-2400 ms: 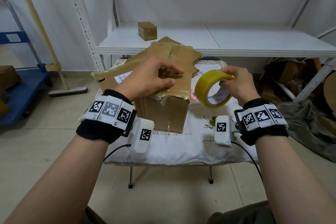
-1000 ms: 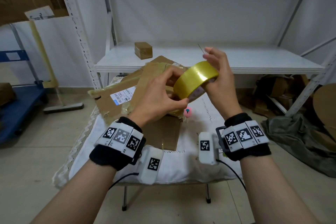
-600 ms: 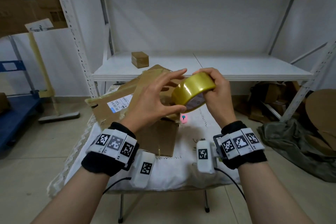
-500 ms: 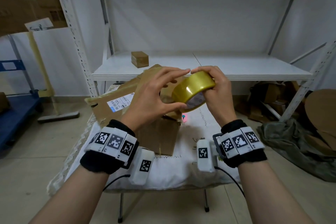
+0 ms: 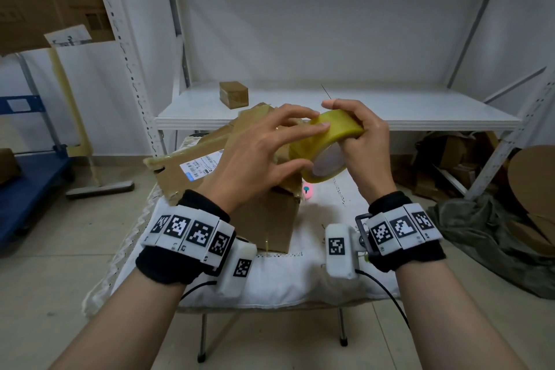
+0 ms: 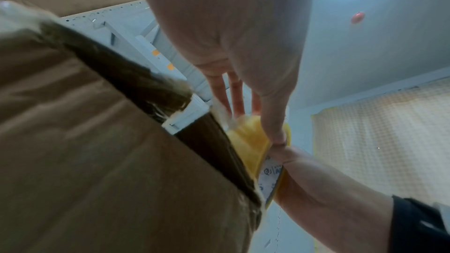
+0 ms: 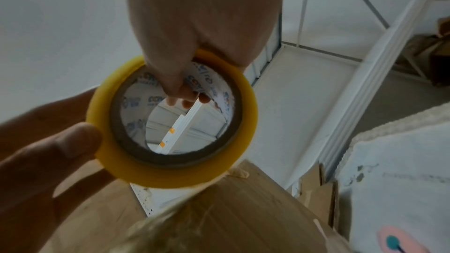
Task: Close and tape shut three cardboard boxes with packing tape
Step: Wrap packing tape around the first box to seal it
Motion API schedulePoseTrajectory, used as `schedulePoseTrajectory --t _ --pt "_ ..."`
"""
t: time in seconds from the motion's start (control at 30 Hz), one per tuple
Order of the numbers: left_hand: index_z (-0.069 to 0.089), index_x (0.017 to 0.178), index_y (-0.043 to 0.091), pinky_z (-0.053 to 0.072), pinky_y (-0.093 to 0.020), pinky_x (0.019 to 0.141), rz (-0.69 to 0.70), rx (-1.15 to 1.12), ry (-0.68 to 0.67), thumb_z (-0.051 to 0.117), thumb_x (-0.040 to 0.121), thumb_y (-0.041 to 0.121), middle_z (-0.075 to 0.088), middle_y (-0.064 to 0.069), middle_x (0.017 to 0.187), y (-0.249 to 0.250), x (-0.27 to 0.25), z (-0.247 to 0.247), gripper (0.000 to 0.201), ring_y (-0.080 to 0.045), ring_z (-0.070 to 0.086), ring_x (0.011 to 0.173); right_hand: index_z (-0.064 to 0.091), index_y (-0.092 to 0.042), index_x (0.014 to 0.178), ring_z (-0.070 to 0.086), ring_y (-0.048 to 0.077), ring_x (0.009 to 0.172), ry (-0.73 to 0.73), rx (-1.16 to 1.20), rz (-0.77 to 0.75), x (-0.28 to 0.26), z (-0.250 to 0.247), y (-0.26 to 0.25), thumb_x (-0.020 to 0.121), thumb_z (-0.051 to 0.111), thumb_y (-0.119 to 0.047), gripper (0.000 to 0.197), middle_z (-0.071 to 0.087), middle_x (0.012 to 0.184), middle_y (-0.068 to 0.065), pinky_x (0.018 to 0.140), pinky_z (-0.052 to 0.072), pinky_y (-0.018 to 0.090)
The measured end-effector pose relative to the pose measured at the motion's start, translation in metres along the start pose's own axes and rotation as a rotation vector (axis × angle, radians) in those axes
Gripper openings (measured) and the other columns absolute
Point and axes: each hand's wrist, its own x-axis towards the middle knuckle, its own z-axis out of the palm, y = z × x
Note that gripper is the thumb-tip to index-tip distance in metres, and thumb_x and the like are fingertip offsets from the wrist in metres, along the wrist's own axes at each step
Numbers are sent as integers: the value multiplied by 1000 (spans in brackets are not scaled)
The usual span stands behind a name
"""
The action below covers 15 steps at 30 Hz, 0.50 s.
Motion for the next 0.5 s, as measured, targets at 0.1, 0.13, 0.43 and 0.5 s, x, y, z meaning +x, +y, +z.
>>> schedulePoseTrajectory --t 0.1,0.13,0.43,0.5 --pt "62 134 19 55 -35 86 -19 -94 72 78 85 32 56 -1 134 -2 -2 6 54 -13 54 121 68 -8 108 64 1 87 16 108 163 1 -1 4 78 41 22 50 70 102 -1 73 52 20" --pt "61 136 18 56 -32 85 -26 -116 76 81 82 32 55 -2 135 -2 -2 8 59 -12 53 122 66 -7 107 64 0 80 13 128 210 1 -2 5 81 40 21 47 68 97 1 71 54 22" --pt "49 145 10 29 -10 110 -15 11 38 94 63 34 47 -9 145 0 -2 14 97 -9 38 131 63 -13 116 69 22 96 -61 224 438 -1 -3 11 88 51 10 38 68 101 8 86 59 45" --pt "46 147 10 22 -6 110 -3 26 23 94 62 35 46 -7 147 1 -1 14 101 -5 35 131 59 -17 125 70 16 92 -88 279 503 -2 -4 9 89 54 9 44 68 101 3 81 59 41"
